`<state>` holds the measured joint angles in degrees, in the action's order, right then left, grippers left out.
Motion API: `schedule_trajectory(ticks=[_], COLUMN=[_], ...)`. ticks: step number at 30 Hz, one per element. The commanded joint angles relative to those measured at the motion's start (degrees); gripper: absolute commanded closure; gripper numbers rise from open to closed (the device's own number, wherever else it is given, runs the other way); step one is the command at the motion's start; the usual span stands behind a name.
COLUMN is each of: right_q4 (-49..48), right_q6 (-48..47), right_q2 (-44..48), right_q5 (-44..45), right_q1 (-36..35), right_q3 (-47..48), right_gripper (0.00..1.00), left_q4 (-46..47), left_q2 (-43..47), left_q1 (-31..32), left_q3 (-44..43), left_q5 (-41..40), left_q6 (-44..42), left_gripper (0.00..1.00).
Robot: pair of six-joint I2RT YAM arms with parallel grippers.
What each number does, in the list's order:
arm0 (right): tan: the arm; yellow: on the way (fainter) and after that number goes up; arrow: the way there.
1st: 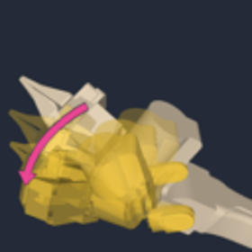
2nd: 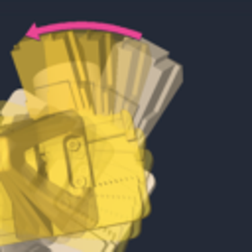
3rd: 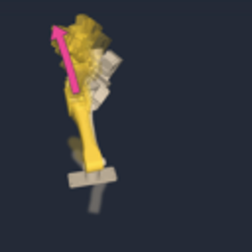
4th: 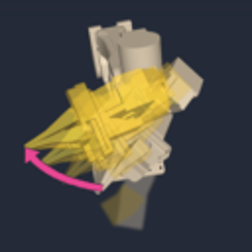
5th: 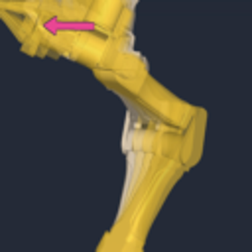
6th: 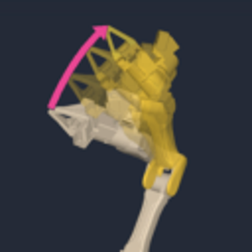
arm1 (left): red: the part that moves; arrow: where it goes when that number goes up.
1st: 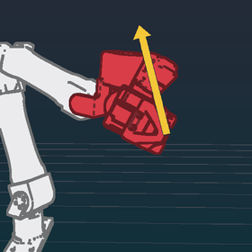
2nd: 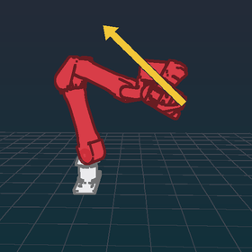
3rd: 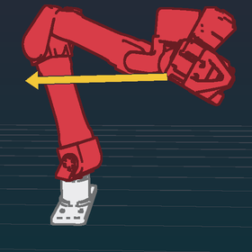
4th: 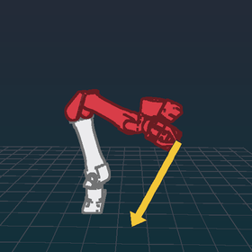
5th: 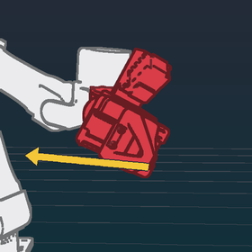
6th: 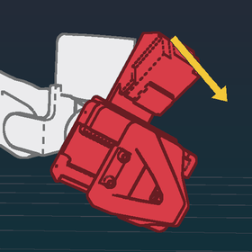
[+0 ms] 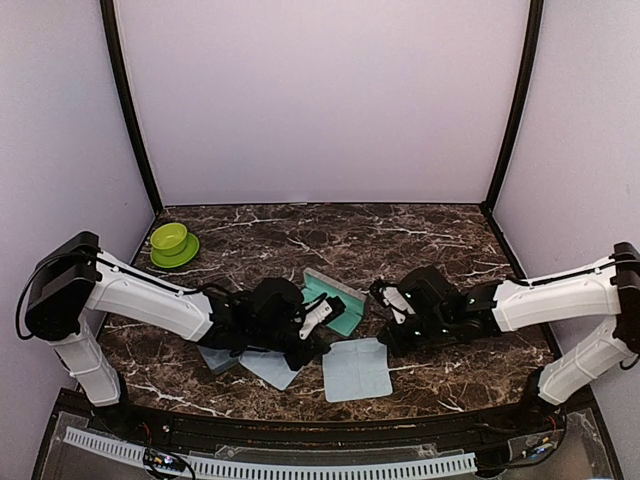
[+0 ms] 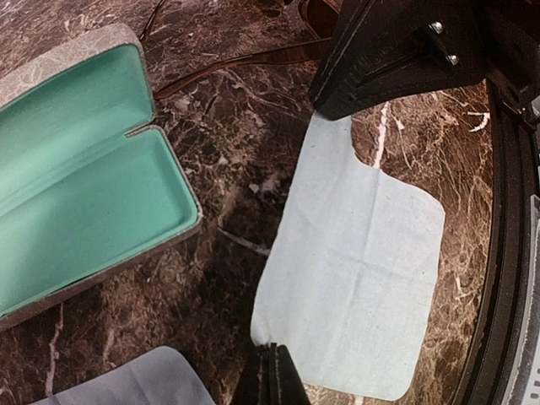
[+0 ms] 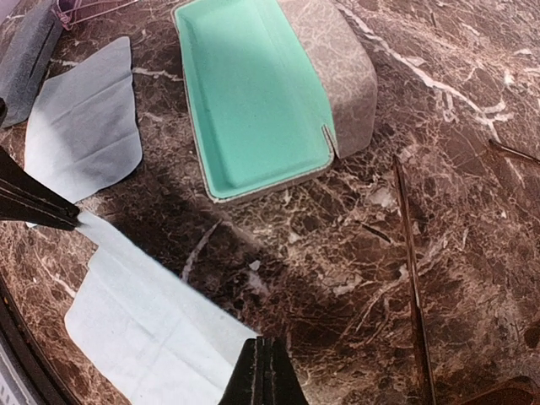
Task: Organize the sunglasses
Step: Fold the glasses cleaning cloth at the center of the board.
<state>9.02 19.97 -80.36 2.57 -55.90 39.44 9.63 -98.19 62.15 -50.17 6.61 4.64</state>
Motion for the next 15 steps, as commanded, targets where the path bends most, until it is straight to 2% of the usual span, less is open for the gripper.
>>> schedule_trajectory(ticks=[1, 15], right_q4=[-1.25, -2.43], right_q6=[-0.1, 2.36], right_q2=[2.36, 6.36], right_q5=[-1.03, -2.74], right_q1=[-0.85, -3.61], right_q3=[-2.16, -6.66], right_gripper=[1.0, 1.0], left_q4=[1.2, 1.02], left_q2=[2.11, 2.16], left_q1=[1.14, 5.48], left_q3=[1.59, 2.92], left_q5=[0.65, -2.52], left_q6=[-0.78, 0.87], left_gripper=[1.0, 1.0])
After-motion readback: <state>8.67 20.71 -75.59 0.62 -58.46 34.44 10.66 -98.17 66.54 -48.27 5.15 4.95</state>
